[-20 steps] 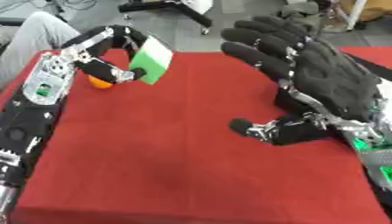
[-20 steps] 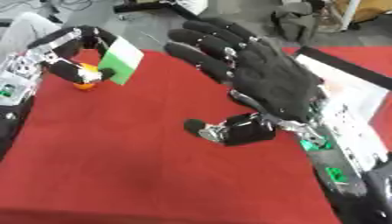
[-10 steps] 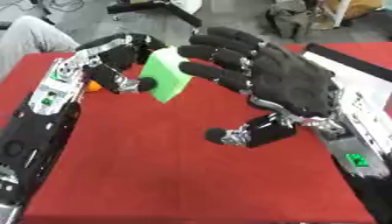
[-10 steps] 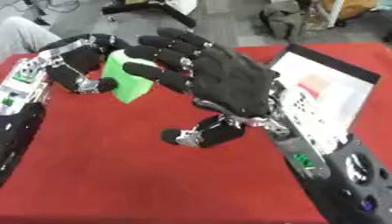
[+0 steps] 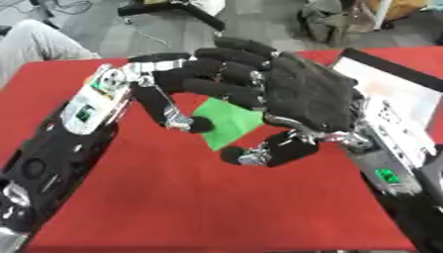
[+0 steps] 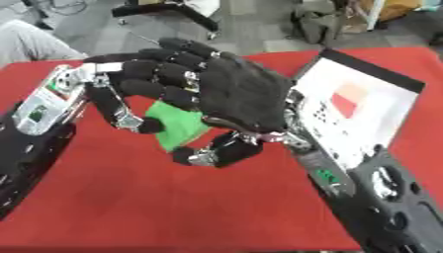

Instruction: Pick up the objects with one hand, pass them to the other hand, and then place them into the box on the other side of the table.

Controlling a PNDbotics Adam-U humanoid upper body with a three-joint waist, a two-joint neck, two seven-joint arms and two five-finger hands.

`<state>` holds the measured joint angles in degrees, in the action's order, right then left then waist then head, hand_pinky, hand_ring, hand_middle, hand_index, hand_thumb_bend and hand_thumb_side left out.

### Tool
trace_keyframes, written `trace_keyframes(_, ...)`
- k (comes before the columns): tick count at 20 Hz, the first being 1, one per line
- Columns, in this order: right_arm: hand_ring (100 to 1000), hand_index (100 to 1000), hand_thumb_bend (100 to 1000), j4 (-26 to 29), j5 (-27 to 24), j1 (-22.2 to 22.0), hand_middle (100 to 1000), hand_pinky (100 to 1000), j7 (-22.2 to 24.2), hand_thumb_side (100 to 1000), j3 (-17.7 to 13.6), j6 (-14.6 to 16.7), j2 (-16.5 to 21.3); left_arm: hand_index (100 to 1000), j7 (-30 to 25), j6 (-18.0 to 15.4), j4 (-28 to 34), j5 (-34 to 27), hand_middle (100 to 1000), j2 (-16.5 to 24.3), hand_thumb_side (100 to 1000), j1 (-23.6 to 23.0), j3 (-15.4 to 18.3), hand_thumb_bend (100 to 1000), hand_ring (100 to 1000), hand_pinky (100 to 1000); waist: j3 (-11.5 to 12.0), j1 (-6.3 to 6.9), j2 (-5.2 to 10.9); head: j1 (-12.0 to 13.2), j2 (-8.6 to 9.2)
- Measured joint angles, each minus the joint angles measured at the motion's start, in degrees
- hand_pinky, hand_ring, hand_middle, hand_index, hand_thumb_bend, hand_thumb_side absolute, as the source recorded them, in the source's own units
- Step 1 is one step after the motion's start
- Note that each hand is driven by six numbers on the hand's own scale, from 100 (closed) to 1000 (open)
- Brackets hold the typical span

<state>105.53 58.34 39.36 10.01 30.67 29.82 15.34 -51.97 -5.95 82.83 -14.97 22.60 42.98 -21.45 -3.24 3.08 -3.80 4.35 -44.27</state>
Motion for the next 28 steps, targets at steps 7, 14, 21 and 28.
trace_keyframes(7, 919, 1000, 393, -1.23, -0.94, 0.00, 892, 965, 5.95, 341, 1.17, -1.01, -0.55, 666, 0.18, -1.42, 0.06, 1.35, 458, 0.66, 169, 0.64, -1.74, 100, 467, 692, -0.19, 0.00, 0.00, 0.03, 0.00)
trace_keyframes(14, 908, 999, 379, -2.03, -2.38, 0.21, 854, 966, 13.37, 358, 1.08, -1.27, -0.53, 664, 0.02, -1.86, 0.55, 1.25, 456, 0.70, 166, 0.77, -2.31, 100, 466, 692, -0.26, 0.00, 0.00, 0.12, 0.00)
trace_keyframes(21, 910, 1000, 386, -1.11, -3.67, 0.52, 860, 969, 16.88, 405, 0.78, -1.73, -0.48, 663, -0.05, -1.81, 0.54, 0.81, 455, 0.95, 156, 0.75, -2.34, 100, 464, 692, -0.59, 0.00, 0.00, 0.36, 0.00)
trace_keyframes(28, 859, 980, 355, -0.58, -3.30, -0.04, 785, 948, 16.33, 222, 0.42, -2.27, -0.03, 661, -0.11, -1.86, 0.73, 0.22, 454, 1.17, 161, 0.75, -2.32, 100, 463, 693, -0.74, 0.02, 0.00, 0.49, 0.00)
